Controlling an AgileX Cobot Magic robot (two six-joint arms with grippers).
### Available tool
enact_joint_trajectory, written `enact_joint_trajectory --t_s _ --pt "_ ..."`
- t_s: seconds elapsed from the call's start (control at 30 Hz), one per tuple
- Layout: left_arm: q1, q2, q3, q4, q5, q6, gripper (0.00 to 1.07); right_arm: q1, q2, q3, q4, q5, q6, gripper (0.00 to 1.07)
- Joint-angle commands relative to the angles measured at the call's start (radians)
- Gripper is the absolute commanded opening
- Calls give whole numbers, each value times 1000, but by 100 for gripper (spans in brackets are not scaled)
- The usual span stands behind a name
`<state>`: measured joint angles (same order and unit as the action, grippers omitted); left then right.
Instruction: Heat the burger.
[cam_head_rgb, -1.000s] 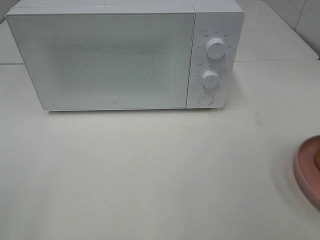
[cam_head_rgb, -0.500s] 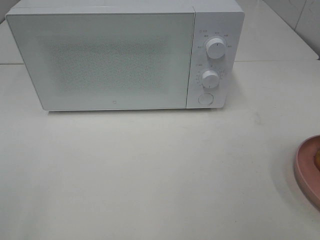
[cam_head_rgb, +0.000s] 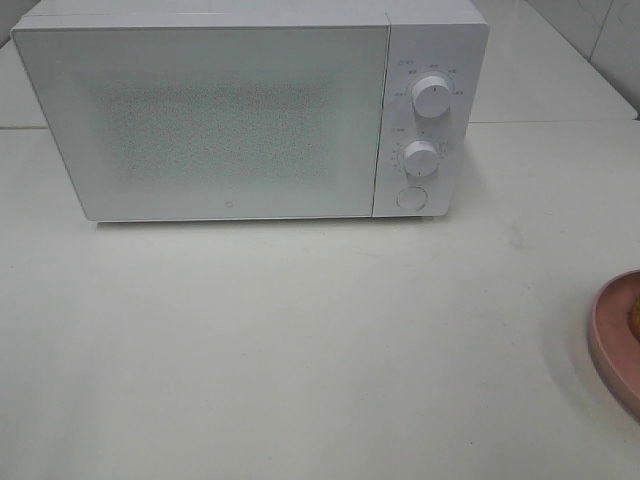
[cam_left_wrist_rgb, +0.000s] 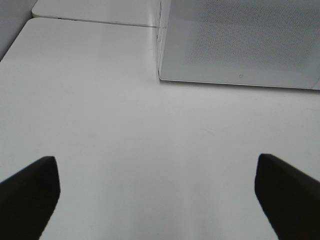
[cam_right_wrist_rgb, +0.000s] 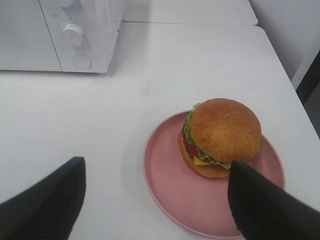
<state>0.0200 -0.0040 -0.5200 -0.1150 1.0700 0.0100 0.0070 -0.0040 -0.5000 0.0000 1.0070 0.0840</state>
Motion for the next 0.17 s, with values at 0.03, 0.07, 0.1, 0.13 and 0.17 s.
enact_joint_trajectory --t_s 0.03,0.07,0.1,0.13,0.17 --pt "1 -25 2 -5 1 -4 98 -5 -26 3 0 -14 -15 76" --pt "1 -25 2 -5 1 -4 98 -5 -26 3 0 -14 -15 76" --pt "1 -25 2 -5 1 -4 98 -5 -26 3 0 -14 -15 76" --pt "1 -25 2 -5 1 -4 98 -5 -26 3 0 -14 -15 76" --pt "1 -25 2 -5 1 -4 98 -5 -26 3 0 -14 -15 76"
